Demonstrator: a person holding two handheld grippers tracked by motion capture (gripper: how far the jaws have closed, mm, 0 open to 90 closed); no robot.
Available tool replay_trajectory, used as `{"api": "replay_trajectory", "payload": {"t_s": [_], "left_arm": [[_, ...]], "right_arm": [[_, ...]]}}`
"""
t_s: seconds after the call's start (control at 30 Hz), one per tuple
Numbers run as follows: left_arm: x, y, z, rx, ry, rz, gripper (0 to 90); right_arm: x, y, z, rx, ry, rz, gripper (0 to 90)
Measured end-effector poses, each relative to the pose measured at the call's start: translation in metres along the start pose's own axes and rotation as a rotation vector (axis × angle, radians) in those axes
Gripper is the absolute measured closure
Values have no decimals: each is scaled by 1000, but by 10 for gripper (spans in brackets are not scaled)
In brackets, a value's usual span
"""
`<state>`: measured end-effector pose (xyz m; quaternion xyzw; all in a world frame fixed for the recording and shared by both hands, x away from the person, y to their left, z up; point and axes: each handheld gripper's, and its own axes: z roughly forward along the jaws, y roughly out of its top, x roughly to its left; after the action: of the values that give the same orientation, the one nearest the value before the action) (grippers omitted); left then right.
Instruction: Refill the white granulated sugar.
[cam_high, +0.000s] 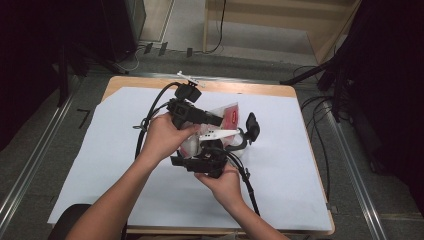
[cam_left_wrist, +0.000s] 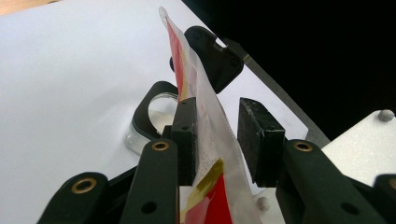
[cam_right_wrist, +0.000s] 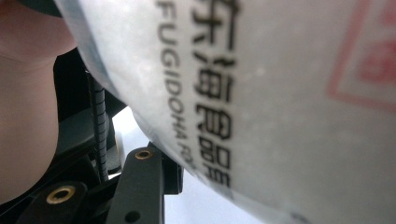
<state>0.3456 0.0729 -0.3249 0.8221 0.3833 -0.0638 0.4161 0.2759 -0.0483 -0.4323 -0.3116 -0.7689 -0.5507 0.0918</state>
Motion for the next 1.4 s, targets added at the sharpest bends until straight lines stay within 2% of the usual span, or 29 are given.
{"api": "replay_trajectory", "payload": {"t_s": [0.4,0.57,0.93,1.4], "left_arm": [[0,0,1,2,1,0,694],[-1,-1,3,7,7,11,697],[-1,-1,5,11,10,9,707],[-3,-1,5,-12,-4,11,689]], "right_arm": [[0,0,0,5,-2,4,616],[-1,-2,1,-7,3,23,617],[0,-3,1,-7,-5,18,619],[1,0,-2,-16,-2,46,621]]}}
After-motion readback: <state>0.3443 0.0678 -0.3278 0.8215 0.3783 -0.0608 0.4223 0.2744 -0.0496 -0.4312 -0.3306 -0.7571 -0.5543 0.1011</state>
